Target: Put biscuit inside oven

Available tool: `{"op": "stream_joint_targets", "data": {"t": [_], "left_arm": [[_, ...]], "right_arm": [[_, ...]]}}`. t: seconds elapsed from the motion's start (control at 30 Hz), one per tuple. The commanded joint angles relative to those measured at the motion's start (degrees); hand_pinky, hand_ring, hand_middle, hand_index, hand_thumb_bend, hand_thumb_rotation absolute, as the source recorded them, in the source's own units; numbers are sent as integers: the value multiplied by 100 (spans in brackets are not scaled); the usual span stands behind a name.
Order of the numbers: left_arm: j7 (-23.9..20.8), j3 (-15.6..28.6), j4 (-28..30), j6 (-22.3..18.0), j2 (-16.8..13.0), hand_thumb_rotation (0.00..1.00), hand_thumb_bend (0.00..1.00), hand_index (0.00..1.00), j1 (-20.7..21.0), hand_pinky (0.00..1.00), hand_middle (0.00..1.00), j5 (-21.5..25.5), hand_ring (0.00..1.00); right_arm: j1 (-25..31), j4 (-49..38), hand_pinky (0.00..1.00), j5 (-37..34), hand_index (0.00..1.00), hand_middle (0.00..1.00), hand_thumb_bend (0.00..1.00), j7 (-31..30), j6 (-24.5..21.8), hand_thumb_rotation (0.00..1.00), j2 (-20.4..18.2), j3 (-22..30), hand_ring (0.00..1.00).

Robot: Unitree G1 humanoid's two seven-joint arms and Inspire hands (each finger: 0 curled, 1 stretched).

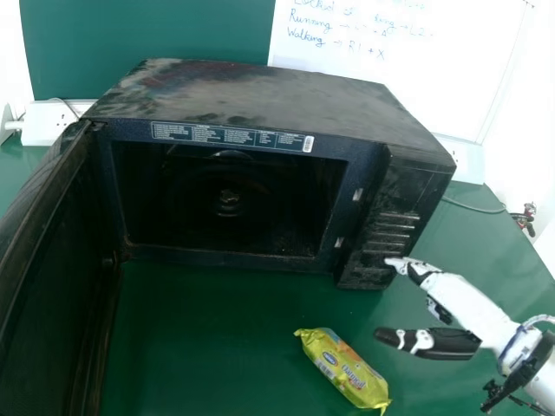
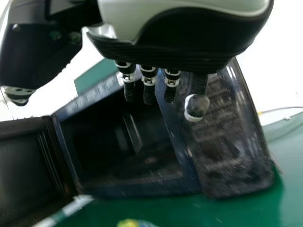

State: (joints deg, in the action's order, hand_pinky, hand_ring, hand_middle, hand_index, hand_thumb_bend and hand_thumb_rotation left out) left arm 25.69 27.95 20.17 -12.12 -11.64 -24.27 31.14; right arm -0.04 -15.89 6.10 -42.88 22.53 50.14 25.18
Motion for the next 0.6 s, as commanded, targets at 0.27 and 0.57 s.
{"op": "stream_joint_targets", "data": {"t": [0.27, 0.57], "left_arm": [[-14, -57, 50, -97, 17, 100, 100, 91, -50, 70, 92, -119, 85], [-56, -70, 122, -19, 6, 100, 100, 92, -87, 66, 92, -98, 84]], "right_arm": [[71, -178, 0, 811, 100, 100, 98, 117, 323, 92, 502, -377, 100], [93, -267, 0, 1368, 100, 100, 99, 227, 472, 92, 665, -508, 100]]}}
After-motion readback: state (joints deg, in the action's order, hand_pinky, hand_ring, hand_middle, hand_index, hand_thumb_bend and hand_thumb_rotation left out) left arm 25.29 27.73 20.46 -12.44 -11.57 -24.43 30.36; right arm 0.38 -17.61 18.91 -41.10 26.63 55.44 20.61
